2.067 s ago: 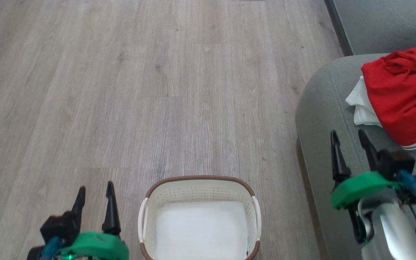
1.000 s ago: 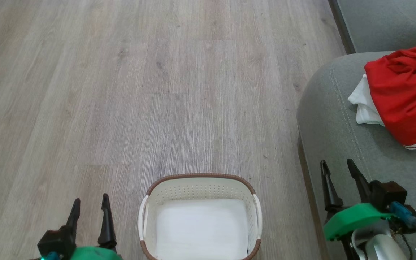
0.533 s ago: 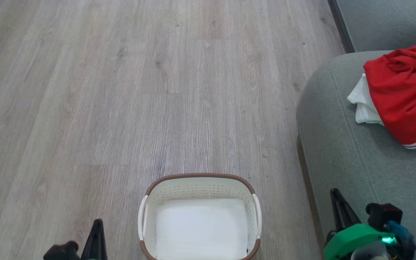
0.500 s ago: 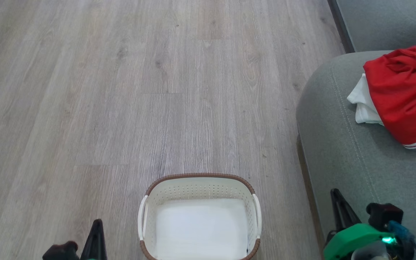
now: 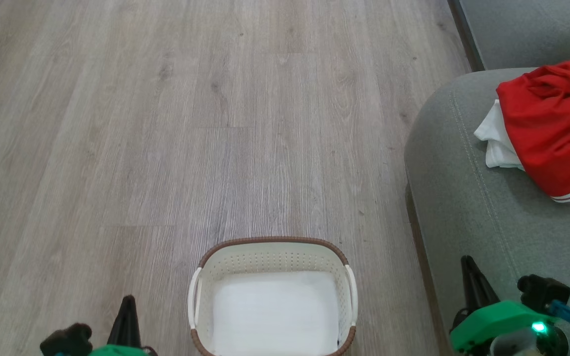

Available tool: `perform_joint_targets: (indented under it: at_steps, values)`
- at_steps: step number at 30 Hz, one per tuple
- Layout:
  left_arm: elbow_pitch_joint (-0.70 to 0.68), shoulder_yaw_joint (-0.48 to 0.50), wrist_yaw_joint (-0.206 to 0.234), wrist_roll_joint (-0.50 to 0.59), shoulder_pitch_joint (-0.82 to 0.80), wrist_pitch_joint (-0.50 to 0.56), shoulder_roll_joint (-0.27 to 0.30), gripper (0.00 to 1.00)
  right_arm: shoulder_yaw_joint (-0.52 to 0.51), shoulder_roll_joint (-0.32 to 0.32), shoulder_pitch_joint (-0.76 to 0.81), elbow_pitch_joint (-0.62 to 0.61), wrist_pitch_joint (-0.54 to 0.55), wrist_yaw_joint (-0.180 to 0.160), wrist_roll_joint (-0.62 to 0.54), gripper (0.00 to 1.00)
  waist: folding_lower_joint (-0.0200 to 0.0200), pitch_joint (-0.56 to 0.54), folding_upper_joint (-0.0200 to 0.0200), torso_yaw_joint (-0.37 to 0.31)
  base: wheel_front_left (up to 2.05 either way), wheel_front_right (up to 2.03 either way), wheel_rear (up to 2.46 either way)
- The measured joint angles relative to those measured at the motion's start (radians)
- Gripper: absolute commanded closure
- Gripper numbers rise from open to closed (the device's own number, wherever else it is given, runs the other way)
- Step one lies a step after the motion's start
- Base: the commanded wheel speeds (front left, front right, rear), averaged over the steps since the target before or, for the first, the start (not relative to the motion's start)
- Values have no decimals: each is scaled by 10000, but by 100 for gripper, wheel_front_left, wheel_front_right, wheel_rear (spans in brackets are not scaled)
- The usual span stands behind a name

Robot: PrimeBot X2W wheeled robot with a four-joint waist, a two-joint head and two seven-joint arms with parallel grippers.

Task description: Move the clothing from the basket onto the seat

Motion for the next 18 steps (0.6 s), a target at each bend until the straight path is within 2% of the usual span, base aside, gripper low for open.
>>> perform_joint_targets:
  at_steps: [18]
  values:
    - [44,357,-405,-1891,-380,487,-48,100,-174,4,-47,-247,485,-2,2048,100,0,27,0,-54,0,0,0]
